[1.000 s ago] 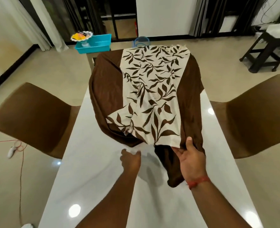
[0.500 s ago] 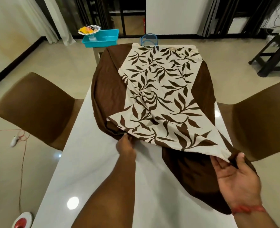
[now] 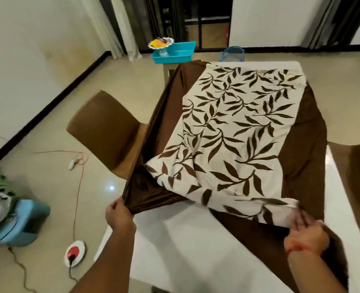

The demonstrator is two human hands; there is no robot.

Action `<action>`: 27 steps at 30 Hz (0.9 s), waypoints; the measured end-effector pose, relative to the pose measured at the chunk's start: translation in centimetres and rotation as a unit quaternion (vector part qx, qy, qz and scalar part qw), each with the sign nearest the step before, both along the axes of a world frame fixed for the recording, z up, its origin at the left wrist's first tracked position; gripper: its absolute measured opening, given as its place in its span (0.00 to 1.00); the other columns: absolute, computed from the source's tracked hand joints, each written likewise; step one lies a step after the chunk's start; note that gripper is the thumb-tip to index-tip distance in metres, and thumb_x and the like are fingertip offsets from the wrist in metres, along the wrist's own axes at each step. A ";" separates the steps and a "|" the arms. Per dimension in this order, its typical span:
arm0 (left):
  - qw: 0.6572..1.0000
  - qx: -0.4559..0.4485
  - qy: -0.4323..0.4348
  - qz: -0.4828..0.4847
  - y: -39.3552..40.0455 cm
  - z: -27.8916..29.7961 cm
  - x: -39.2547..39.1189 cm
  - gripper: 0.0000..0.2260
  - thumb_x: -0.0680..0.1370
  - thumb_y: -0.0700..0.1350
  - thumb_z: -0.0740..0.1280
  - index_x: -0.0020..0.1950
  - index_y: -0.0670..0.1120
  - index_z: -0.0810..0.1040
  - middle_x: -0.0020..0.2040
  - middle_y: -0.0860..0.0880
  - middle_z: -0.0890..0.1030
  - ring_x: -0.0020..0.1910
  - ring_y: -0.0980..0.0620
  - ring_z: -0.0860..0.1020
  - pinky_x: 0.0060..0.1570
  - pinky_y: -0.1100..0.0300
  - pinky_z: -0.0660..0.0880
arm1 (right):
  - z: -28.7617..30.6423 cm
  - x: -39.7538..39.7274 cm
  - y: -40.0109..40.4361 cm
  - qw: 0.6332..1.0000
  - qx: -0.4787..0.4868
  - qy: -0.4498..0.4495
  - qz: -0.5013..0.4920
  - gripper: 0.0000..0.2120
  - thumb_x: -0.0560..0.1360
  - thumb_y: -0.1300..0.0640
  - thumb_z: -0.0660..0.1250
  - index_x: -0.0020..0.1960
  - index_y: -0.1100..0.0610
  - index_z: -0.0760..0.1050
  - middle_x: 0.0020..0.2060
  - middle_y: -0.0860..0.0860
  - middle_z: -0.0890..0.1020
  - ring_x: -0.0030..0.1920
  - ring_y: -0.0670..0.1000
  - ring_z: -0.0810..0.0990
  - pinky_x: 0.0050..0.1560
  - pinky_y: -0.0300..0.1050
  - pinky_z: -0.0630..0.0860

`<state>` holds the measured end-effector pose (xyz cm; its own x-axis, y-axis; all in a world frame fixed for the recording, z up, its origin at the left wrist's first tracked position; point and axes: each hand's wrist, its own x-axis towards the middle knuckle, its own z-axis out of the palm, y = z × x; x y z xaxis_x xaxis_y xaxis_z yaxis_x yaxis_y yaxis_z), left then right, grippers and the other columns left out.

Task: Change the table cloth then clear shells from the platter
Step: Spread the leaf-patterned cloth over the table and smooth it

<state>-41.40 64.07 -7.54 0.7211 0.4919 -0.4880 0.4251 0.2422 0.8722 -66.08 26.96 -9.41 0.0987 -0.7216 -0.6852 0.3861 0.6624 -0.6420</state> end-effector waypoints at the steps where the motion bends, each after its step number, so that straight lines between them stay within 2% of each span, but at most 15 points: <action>1: 1.000 0.002 0.001 -0.018 1.2 0.3 0.4 0.10 0.79 0.46 0.68 0.55 0.41 0.78 0.51 0.41 0.82 0.46 0.44 0.82 0.50 0.50 0.80 | 0.0 0.6 0.2 1.000 -0.014 0.019 -0.013 0.23 0.82 0.51 0.50 0.72 0.59 0.67 0.67 0.55 0.73 0.69 0.53 0.72 0.70 0.51 0.66; 3: 0.986 0.112 0.021 -0.121 3.7 0.3 1.4 0.17 0.80 0.54 0.67 0.52 0.40 0.79 0.46 0.42 0.82 0.44 0.43 0.82 0.49 0.50 0.81 | 0.3 1.9 1.5 0.988 -0.091 0.119 -0.026 0.23 0.79 0.50 0.59 0.72 0.56 0.66 0.66 0.54 0.74 0.62 0.50 0.77 0.63 0.50 0.74; 5: 0.884 0.317 0.054 -0.340 6.0 0.2 2.4 0.24 0.78 0.63 0.64 0.46 0.40 0.81 0.41 0.42 0.82 0.42 0.43 0.81 0.45 0.50 0.80 | 1.8 3.9 4.6 0.926 -0.254 0.270 0.066 0.24 0.77 0.54 0.66 0.71 0.53 0.65 0.67 0.55 0.70 0.62 0.51 0.74 0.59 0.48 0.75; 7: 0.747 0.387 0.113 -0.529 8.2 0.6 3.5 0.27 0.76 0.68 0.62 0.47 0.43 0.82 0.44 0.45 0.83 0.41 0.47 0.81 0.44 0.54 0.77 | 2.3 7.0 9.2 0.779 -0.469 0.333 0.248 0.23 0.77 0.58 0.68 0.70 0.55 0.67 0.68 0.56 0.69 0.67 0.55 0.70 0.68 0.51 0.69; 8: 0.709 0.369 0.150 -0.583 9.2 1.0 4.2 0.28 0.74 0.69 0.64 0.50 0.45 0.82 0.46 0.46 0.83 0.42 0.49 0.81 0.44 0.56 0.76 | 2.3 8.7 12.0 0.682 -0.551 0.343 0.338 0.23 0.76 0.57 0.70 0.69 0.55 0.68 0.67 0.55 0.70 0.68 0.55 0.69 0.69 0.52 0.68; 9: 0.693 0.324 0.183 -0.617 10.3 1.6 4.9 0.28 0.72 0.70 0.67 0.51 0.45 0.83 0.48 0.46 0.84 0.43 0.49 0.81 0.44 0.58 0.76 | 1.8 10.5 14.5 0.577 -0.611 0.361 0.405 0.26 0.74 0.53 0.72 0.70 0.54 0.69 0.68 0.54 0.70 0.70 0.55 0.69 0.69 0.54 0.68; 11: 0.736 0.156 0.196 -0.629 12.6 2.6 6.7 0.25 0.70 0.64 0.72 0.55 0.45 0.83 0.50 0.46 0.86 0.51 0.46 0.83 0.48 0.57 0.78 | 0.5 13.4 18.9 0.389 -0.642 0.431 0.501 0.29 0.71 0.44 0.72 0.69 0.50 0.71 0.68 0.51 0.72 0.71 0.55 0.69 0.69 0.59 0.68; 13: 0.812 -0.065 0.123 -0.567 15.3 3.5 8.6 0.20 0.77 0.54 0.68 0.63 0.42 0.79 0.58 0.44 0.84 0.60 0.44 0.81 0.62 0.50 0.76 | -0.7 15.5 21.7 0.305 -0.602 0.500 0.542 0.18 0.72 0.45 0.68 0.61 0.46 0.77 0.61 0.48 0.78 0.66 0.53 0.73 0.67 0.59 0.68; 14: 0.836 -0.152 0.079 -0.522 16.6 4.0 9.5 0.18 0.81 0.50 0.63 0.66 0.41 0.77 0.62 0.43 0.82 0.63 0.44 0.79 0.67 0.48 0.72 | -0.9 16.1 22.5 0.309 -0.572 0.522 0.552 0.12 0.74 0.47 0.65 0.56 0.46 0.79 0.56 0.47 0.80 0.63 0.53 0.76 0.65 0.56 0.68; 16: 0.858 -0.231 0.014 -0.458 18.6 4.9 10.8 0.18 0.84 0.49 0.57 0.70 0.43 0.74 0.65 0.45 0.80 0.65 0.46 0.78 0.68 0.47 0.70 | -0.4 16.9 23.3 0.372 -0.532 0.531 0.545 0.09 0.77 0.53 0.62 0.53 0.49 0.78 0.50 0.50 0.83 0.56 0.55 0.80 0.57 0.51 0.72; 18: 0.872 -0.229 -0.001 -0.433 20.6 4.7 12.1 0.18 0.84 0.53 0.56 0.69 0.46 0.75 0.63 0.47 0.81 0.62 0.47 0.80 0.64 0.48 0.72 | 0.5 17.2 23.5 0.487 -0.483 0.528 0.501 0.08 0.78 0.58 0.60 0.55 0.55 0.76 0.48 0.59 0.83 0.52 0.62 0.81 0.52 0.52 0.73; 21: 0.902 -0.190 0.053 -0.384 23.3 2.9 13.5 0.20 0.82 0.57 0.60 0.67 0.46 0.76 0.60 0.46 0.83 0.58 0.44 0.81 0.60 0.47 0.76 | 3.0 16.4 22.7 0.687 -0.363 0.541 0.323 0.11 0.80 0.60 0.57 0.58 0.63 0.72 0.53 0.67 0.79 0.54 0.67 0.78 0.55 0.56 0.73; 23: 0.909 -0.125 0.113 -0.381 25.2 1.3 13.9 0.18 0.81 0.56 0.63 0.64 0.45 0.77 0.56 0.45 0.84 0.54 0.43 0.82 0.50 0.49 0.80 | 4.4 15.2 21.3 0.778 -0.284 0.503 0.247 0.11 0.80 0.62 0.58 0.59 0.67 0.72 0.55 0.69 0.77 0.54 0.68 0.78 0.52 0.57 0.75; 25: 0.886 -0.081 0.168 -0.424 26.7 -0.6 13.7 0.18 0.80 0.56 0.66 0.61 0.44 0.78 0.52 0.43 0.85 0.51 0.41 0.83 0.43 0.49 0.81 | 5.4 14.7 20.7 0.813 -0.230 0.479 0.238 0.10 0.79 0.64 0.59 0.58 0.65 0.73 0.58 0.69 0.77 0.52 0.66 0.80 0.51 0.57 0.78; 27: 0.861 -0.096 0.208 -0.453 27.3 -2.3 13.1 0.19 0.78 0.54 0.69 0.62 0.43 0.79 0.54 0.43 0.85 0.52 0.40 0.83 0.44 0.45 0.81 | 5.7 15.0 22.4 0.753 -0.279 0.554 0.220 0.14 0.77 0.62 0.61 0.62 0.64 0.72 0.61 0.66 0.75 0.58 0.67 0.77 0.59 0.60 0.76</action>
